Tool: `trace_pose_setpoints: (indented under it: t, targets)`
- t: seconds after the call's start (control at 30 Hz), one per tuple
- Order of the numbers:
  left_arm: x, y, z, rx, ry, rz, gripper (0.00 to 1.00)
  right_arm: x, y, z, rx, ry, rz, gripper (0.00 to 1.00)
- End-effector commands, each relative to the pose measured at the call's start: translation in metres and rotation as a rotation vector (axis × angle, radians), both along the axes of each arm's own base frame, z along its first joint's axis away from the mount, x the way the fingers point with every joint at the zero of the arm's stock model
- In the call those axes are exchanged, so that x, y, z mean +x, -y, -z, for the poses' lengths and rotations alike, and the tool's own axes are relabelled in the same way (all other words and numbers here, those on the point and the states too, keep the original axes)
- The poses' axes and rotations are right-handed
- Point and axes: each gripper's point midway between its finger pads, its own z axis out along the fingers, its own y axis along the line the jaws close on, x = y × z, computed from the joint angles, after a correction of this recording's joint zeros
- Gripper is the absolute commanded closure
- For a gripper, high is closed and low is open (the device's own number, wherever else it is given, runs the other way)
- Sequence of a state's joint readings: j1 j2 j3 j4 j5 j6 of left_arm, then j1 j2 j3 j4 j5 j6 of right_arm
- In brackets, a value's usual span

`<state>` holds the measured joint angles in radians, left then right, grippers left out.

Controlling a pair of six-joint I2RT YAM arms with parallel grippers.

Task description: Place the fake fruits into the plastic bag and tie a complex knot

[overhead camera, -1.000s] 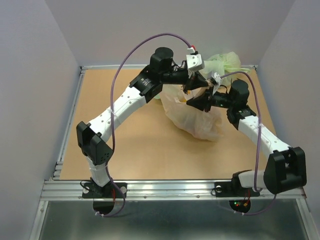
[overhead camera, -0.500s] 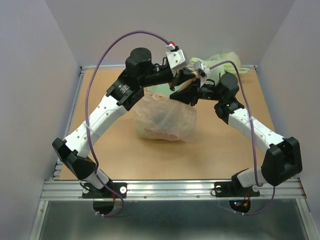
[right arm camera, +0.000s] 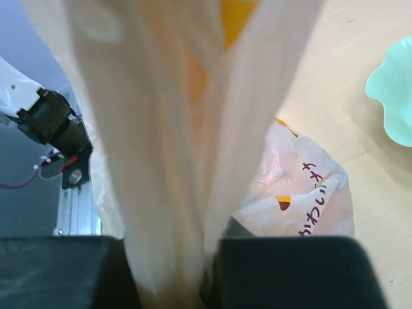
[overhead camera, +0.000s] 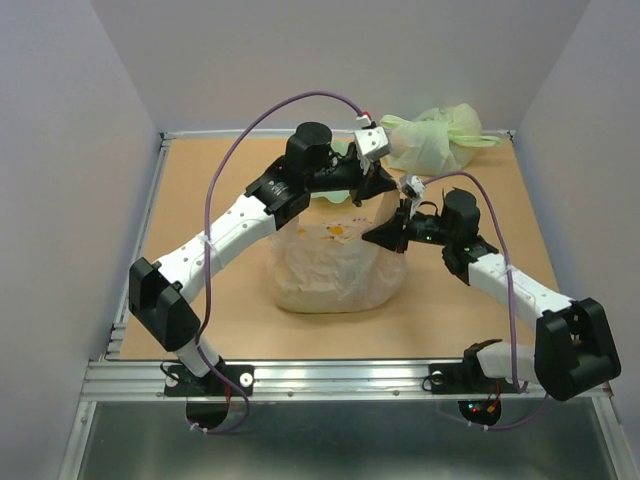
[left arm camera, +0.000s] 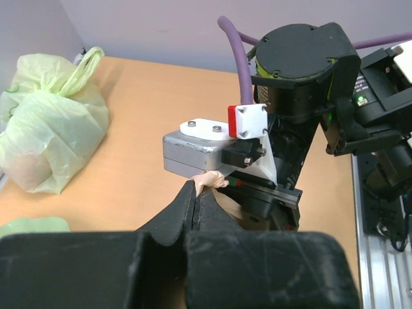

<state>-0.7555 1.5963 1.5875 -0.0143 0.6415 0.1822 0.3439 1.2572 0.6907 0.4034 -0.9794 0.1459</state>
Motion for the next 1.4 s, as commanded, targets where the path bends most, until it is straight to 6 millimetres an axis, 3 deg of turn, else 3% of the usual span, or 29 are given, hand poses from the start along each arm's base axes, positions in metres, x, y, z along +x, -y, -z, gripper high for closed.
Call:
trace_pose_setpoints:
  t: [0.0,0.1,0.13,0.17,0.2,0.23,0.33,0.4,0.5,0.57,0.6,0.67,0.7,0.73,0.87,1.0,1.23,1.37]
  targets:
    - [-0.01,-0.009,-0.135,-0.313,0.293,0.009,1.0,-0.013,0.002,0.021,-0.018,-0.085,0.0,0.95]
    - [-0.006,-0.007,-0.13,-0.279,0.289,0.006,1.0,-0.007,0.004,0.016,-0.006,-0.101,0.036,1.0]
    - [-0.009,-0.009,-0.143,-0.284,0.307,0.005,0.93,-0.004,0.005,0.01,0.002,-0.1,0.046,1.0]
    - [-0.008,-0.011,-0.138,-0.25,0.29,0.0,0.7,-0.001,0.008,0.007,0.008,-0.101,0.062,1.0]
    - [-0.009,-0.017,-0.145,-0.245,0.302,-0.014,0.57,0.0,0.009,0.004,0.012,-0.106,0.066,1.0]
    - [-0.01,-0.025,-0.156,-0.25,0.313,-0.039,0.49,0.0,0.01,0.001,0.016,-0.11,0.07,1.0]
    - [-0.013,-0.055,-0.16,-0.193,0.322,-0.109,0.23,-0.001,0.012,-0.007,0.016,-0.115,0.089,1.0]
    - [-0.019,-0.083,-0.158,-0.14,0.317,-0.175,0.21,-0.004,0.014,-0.008,0.012,-0.12,0.1,1.0]
    - [-0.019,-0.115,-0.137,-0.054,0.281,-0.245,0.15,-0.007,0.016,-0.005,0.005,-0.137,0.109,1.0]
    - [-0.026,-0.138,-0.123,-0.011,0.248,-0.276,0.14,-0.007,0.018,-0.005,-0.002,-0.145,0.123,1.0]
    - [-0.036,-0.148,-0.126,-0.019,0.246,-0.285,0.14,-0.007,0.018,-0.007,-0.003,-0.142,0.126,1.0]
    - [-0.039,-0.156,-0.095,0.022,0.157,-0.285,0.13,-0.01,0.02,-0.007,-0.011,-0.15,0.129,1.0]
    - [-0.047,-0.16,-0.092,0.02,0.146,-0.278,0.13,-0.01,0.02,-0.007,-0.015,-0.147,0.134,1.0]
    - [-0.048,-0.159,-0.069,0.053,0.099,-0.265,0.12,-0.011,0.021,-0.008,-0.02,-0.141,0.139,1.0]
    - [-0.062,-0.156,-0.028,0.104,0.033,-0.194,0.12,-0.016,0.023,-0.004,-0.041,-0.148,0.131,1.0]
    - [-0.064,-0.148,-0.022,0.083,0.069,-0.133,0.11,-0.018,0.024,-0.003,-0.062,-0.131,0.112,1.0]
    - [-0.058,-0.139,-0.039,0.057,0.222,-0.073,0.09,-0.022,0.024,0.001,-0.089,-0.124,0.082,1.0]
    - [-0.051,-0.135,-0.038,0.063,0.228,-0.049,0.09,-0.021,0.024,-0.001,-0.1,-0.101,0.071,1.0]
